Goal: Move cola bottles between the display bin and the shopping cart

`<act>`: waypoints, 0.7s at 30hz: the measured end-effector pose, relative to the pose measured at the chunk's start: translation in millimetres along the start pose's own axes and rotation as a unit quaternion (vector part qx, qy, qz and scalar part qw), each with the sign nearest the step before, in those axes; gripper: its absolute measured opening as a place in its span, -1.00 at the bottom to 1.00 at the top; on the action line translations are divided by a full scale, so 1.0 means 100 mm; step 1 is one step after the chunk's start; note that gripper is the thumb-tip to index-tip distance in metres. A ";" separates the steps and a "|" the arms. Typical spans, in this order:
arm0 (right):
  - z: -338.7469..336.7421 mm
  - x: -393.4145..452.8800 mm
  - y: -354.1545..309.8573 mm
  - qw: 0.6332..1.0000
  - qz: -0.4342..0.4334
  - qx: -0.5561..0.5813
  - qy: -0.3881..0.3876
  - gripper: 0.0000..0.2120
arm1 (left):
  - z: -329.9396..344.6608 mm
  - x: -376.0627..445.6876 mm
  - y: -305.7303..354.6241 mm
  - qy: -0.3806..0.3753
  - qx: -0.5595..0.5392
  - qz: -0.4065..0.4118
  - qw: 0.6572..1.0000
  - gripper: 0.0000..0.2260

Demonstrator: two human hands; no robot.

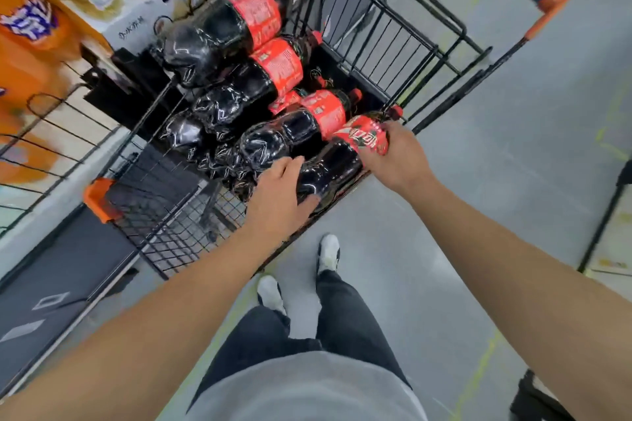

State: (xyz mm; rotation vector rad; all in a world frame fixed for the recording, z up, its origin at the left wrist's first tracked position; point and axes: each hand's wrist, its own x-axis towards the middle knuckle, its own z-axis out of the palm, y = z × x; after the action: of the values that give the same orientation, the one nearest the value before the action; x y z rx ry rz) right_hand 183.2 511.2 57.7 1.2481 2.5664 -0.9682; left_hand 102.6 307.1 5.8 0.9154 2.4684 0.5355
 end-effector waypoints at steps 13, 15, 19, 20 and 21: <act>0.16 1.23 0.05 0.977 0.156 -0.024 -0.145 -0.06 | 0.34 0.16 0.11 0.021 0.118 -0.068 0.990 -0.05; 0.21 1.31 0.04 0.970 0.179 -0.016 -0.160 -0.02 | 0.38 0.17 0.10 0.040 0.107 -0.069 0.991 -0.07; 0.24 1.44 0.10 0.963 0.221 0.045 -0.144 0.13 | 0.48 0.17 0.06 0.095 0.072 -0.063 0.991 -0.10; 0.24 1.47 0.12 0.961 0.225 0.065 -0.150 0.18 | 0.50 0.17 0.05 0.104 0.068 -0.059 0.991 -0.11; 0.23 1.48 0.14 0.958 0.224 0.085 -0.159 0.24 | 0.52 0.17 0.04 0.114 0.066 -0.051 0.990 -0.12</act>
State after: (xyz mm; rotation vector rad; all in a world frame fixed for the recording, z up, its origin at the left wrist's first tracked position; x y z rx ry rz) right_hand 93.3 601.6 -22.8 1.4850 1.8784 -1.1829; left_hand 121.2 331.7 -39.3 0.8104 2.7678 0.4683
